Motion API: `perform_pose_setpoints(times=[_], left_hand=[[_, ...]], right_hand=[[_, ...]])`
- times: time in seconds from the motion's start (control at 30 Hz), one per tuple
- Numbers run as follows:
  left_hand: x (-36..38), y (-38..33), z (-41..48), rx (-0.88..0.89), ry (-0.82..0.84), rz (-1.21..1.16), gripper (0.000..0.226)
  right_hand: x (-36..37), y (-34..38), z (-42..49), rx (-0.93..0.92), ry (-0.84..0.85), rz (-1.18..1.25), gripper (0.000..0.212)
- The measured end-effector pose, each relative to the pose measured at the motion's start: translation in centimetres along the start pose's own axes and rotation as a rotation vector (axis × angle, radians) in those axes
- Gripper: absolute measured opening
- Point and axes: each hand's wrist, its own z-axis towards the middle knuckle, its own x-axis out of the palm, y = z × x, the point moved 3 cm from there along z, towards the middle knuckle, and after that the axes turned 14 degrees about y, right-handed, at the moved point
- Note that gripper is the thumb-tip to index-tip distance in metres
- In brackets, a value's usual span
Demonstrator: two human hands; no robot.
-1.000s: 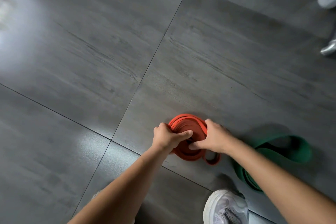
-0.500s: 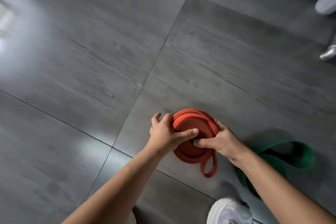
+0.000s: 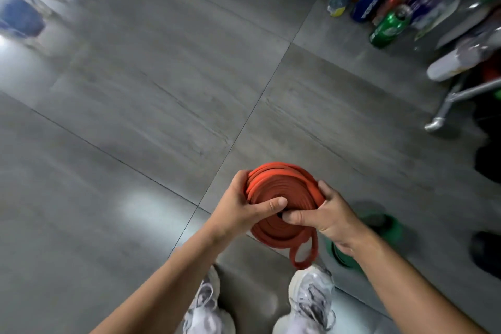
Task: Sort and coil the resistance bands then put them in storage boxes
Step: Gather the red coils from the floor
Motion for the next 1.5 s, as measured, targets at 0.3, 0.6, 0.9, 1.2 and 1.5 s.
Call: perform_pose_setpoints(times=[0.3, 0.6, 0.9, 1.2, 1.5], left_hand=[[0.0, -18.7, -25.0, -0.002, -0.141, -0.085, 0.049], [-5.9, -29.8, -44.9, 0.097, -0.336, -0.179, 0.060], [-21.7, -28.8, -56.7, 0.099, -0.320, -0.038, 0.054], [-39.1, -31.8, -63.1, 0.097, -0.362, 0.254, 0.053], [-61.0, -36.3, -63.5, -0.094, -0.425, 0.767, 0.069]], right_hand=[[15.0, 19.4, -18.7, 0.025, 0.212, -0.302, 0.078], [31.5, 34.2, -28.0, -0.202, 0.390, -0.874, 0.046], [48.9, 37.6, -23.3, -0.457, 0.346, -1.320, 0.041], [67.6, 41.6, -16.9, -0.375, 0.456, -1.428, 0.109], [84.5, 49.8, -2.4, -0.388, 0.445, -1.540, 0.127]])
